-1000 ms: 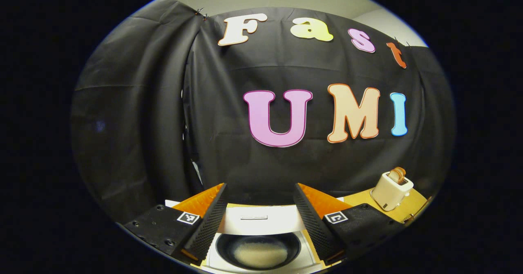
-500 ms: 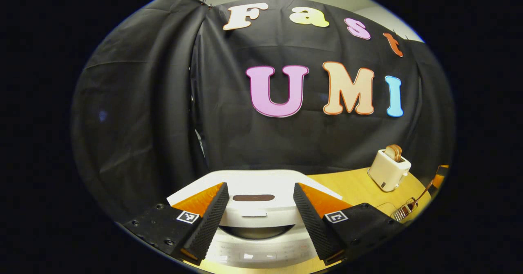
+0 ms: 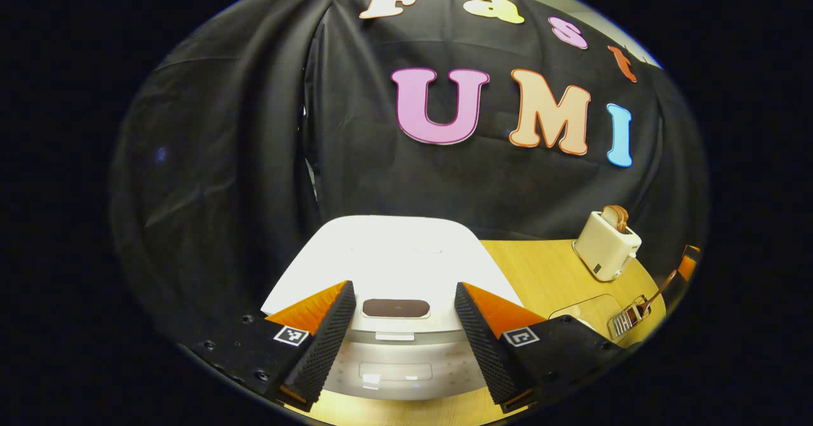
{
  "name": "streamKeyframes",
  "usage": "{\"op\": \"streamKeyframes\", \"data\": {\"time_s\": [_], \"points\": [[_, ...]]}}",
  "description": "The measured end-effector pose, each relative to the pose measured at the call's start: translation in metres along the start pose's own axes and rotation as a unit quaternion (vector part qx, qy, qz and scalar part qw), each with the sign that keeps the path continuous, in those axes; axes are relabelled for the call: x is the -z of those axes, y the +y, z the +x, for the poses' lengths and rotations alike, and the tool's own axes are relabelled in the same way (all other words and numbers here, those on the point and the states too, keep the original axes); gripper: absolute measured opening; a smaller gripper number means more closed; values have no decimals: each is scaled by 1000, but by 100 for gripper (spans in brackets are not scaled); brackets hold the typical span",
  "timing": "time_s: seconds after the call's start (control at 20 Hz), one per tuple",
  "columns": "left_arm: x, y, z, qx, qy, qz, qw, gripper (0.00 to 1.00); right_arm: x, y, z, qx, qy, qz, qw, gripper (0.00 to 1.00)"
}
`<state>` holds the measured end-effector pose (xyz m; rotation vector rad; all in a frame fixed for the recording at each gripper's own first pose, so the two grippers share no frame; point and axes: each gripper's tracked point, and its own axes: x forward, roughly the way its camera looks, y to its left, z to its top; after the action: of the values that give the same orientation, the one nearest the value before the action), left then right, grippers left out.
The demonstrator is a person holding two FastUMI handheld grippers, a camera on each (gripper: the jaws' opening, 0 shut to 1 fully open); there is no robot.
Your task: Close the left gripper, press the button to open the rice cooker; take a wooden spoon from the chopstick holder with the right hand, scoop a spoonful of rice and pour it into the rice cooker, then put the wooden spoon back into the chopstick holder.
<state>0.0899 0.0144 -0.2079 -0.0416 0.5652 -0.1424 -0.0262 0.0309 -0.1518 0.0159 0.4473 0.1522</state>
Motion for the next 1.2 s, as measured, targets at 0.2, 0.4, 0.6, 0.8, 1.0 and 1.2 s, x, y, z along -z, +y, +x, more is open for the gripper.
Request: {"op": "streamKeyframes", "data": {"time_s": [0.2,0.4,0.6,0.8,1.0,1.2], "points": [[7,1,4,-4,2,23,1000,94,3,-2,2,3,3,1,1000,100],[14,4,7,-11,14,6,1000,95,1,4,2,1,-4,-1,1000,100],[4,0,-1,-4,-29,4,1000,95,-8,14,3,-12,-18,17,1000,100],[-2,-2,-19,-27,-40,22,999,96,-24,22,2,-24,-38,21,999,100],[-43,-20,-62,-31,-120,44,991,95,-35,21,0,-23,-56,32,998,100],[-68,-50,-104,-8,-174,49,983,95,-48,20,-3,-17,-75,32,996,100]]}}
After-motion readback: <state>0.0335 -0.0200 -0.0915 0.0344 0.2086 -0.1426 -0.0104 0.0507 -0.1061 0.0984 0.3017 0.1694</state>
